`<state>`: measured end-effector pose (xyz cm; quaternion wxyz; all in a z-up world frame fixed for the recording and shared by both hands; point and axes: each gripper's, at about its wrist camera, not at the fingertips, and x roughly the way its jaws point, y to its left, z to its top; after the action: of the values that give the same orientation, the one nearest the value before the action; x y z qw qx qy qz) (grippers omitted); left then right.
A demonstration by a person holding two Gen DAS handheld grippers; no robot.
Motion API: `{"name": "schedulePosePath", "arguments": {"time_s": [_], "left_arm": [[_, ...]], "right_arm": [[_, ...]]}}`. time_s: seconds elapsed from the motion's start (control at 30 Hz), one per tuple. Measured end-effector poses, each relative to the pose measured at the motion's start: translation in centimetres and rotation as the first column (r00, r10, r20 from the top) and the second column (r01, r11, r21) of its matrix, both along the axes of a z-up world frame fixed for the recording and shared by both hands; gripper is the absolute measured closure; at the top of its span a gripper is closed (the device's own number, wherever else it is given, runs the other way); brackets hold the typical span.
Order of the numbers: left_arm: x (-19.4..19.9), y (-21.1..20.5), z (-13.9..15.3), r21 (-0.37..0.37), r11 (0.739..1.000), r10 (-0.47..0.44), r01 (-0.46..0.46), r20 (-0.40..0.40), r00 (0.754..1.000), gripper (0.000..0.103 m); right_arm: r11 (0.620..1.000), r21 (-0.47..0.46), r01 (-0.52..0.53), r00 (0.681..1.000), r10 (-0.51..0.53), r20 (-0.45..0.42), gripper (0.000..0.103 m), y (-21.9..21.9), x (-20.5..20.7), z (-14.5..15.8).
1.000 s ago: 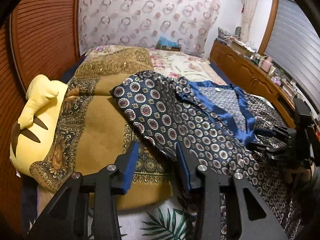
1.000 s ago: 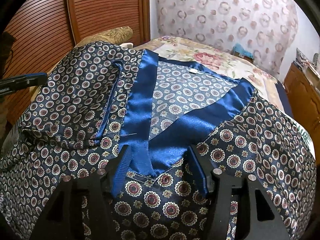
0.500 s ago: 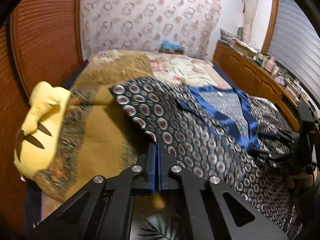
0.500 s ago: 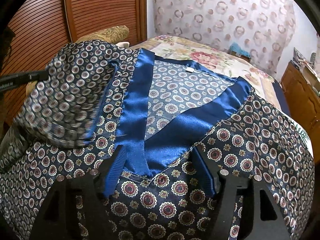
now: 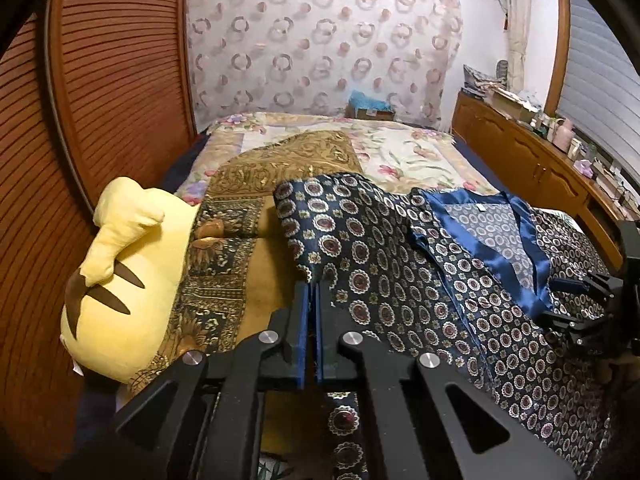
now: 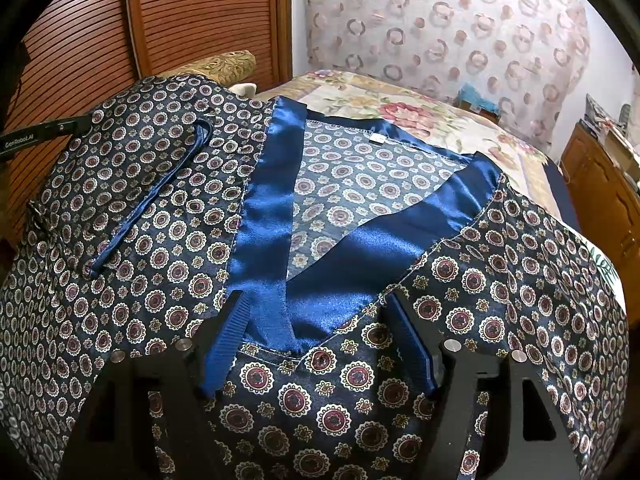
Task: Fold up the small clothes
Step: 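Lay the lifted side over the shirt body toward the V-neck, open left tool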
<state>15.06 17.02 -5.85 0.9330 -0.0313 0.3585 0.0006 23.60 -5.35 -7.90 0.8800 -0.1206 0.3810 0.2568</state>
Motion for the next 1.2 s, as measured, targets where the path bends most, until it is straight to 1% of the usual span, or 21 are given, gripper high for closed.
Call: {"name": "schedulePosePath", "arguments": {"time_s": [0.03, 0.13, 0.17, 0.2, 0.23, 0.33, 0.4, 0.47, 0.53, 0.6, 0.63, 0.7, 0.87, 0.97, 1.07, 1.2], "left_arm": [[-0.2, 0.0, 0.0, 0.000, 1.000, 0.000, 0.000, 0.004, 1.000, 0.101], [-1.0, 0.0, 0.3, 0.001, 1.000, 0.012, -0.012, 0.020, 1.000, 0.096], [-1.4, -0.1, 0.5, 0.004, 1.000, 0.015, -0.015, 0.032, 0.999, 0.090], [-1.8, -0.1, 0.6, 0.002, 1.000, 0.016, -0.016, 0.046, 0.999, 0.082], [-2.5, -0.1, 0.8, -0.006, 1.000, 0.015, -0.014, 0.064, 0.998, 0.079], [-3.7, -0.3, 0.9, -0.018, 1.000, 0.003, -0.001, 0.086, 0.996, 0.074], [-4.4, -0.8, 0.8, -0.016, 1.000, -0.005, 0.007, 0.102, 0.995, 0.063], [-5.2, -1.2, 0.8, -0.006, 1.000, -0.011, 0.012, 0.119, 0.993, 0.061], [-5.7, -1.6, 0.7, 0.013, 1.000, -0.003, 0.001, 0.130, 0.992, 0.052], [-6.3, -1.9, 0.6, 0.011, 1.000, 0.005, -0.007, 0.141, 0.990, 0.028], [-6.6, -2.1, 0.6, -0.001, 1.000, -0.001, 0.001, 0.147, 0.989, 0.024], [-7.1, -2.6, 0.6, -0.016, 1.000, -0.017, 0.019, 0.149, 0.989, 0.023], [-8.5, -4.2, 0.7, -0.014, 0.999, -0.032, 0.035, 0.168, 0.985, 0.023], [-9.2, -5.2, 0.8, -0.018, 0.998, -0.052, 0.056, 0.168, 0.984, 0.023], [-9.9, -6.6, 1.1, -0.014, 0.997, -0.076, 0.080, 0.180, 0.981, 0.023], [-10.2, -8.1, 1.4, -0.020, 0.994, -0.100, 0.105, 0.181, 0.978, 0.023]], "right_arm": [[1.000, 0.000, -0.001, 1.000, 0.001, 0.000, 0.030, 0.0, 0.0, 0.0], [1.000, 0.001, -0.001, 1.000, 0.001, 0.000, 0.029, 0.0, 0.0, 0.0], [1.000, 0.000, -0.001, 1.000, 0.001, 0.000, 0.029, 0.0, 0.0, 0.0], [1.000, 0.000, -0.001, 1.000, 0.001, 0.000, 0.029, 0.0, 0.0, 0.0], [1.000, 0.000, -0.001, 1.000, 0.001, 0.000, 0.029, 0.0, 0.0, 0.0], [1.000, 0.000, -0.001, 1.000, 0.001, 0.000, 0.029, -0.1, 0.0, 0.0], [1.000, 0.000, -0.002, 1.000, 0.002, -0.001, 0.029, -0.1, 0.0, 0.0], [1.000, 0.000, -0.002, 1.000, 0.002, -0.001, 0.028, -0.1, 0.0, 0.0], [1.000, 0.000, -0.002, 1.000, 0.002, -0.001, 0.028, -0.1, 0.0, 0.0], [1.000, 0.000, -0.002, 1.000, 0.002, -0.001, 0.028, -0.1, 0.0, 0.0], [1.000, 0.000, -0.003, 1.000, 0.003, -0.001, 0.028, -0.1, 0.1, 0.0], [1.000, 0.000, -0.002, 1.000, 0.002, -0.002, 0.027, -0.1, 0.0, 0.0], [1.000, 0.000, -0.003, 1.000, 0.003, -0.002, 0.025, -0.1, 0.1, 0.0], [1.000, 0.000, -0.003, 1.000, 0.003, -0.006, 0.020, -0.1, 0.1, 0.0], [1.000, -0.002, -0.005, 1.000, 0.005, -0.010, 0.017, -0.1, 0.0, -0.2], [1.000, -0.006, 0.010, 1.000, -0.010, -0.006, 0.017, -0.2, -0.2, -0.1]]}}
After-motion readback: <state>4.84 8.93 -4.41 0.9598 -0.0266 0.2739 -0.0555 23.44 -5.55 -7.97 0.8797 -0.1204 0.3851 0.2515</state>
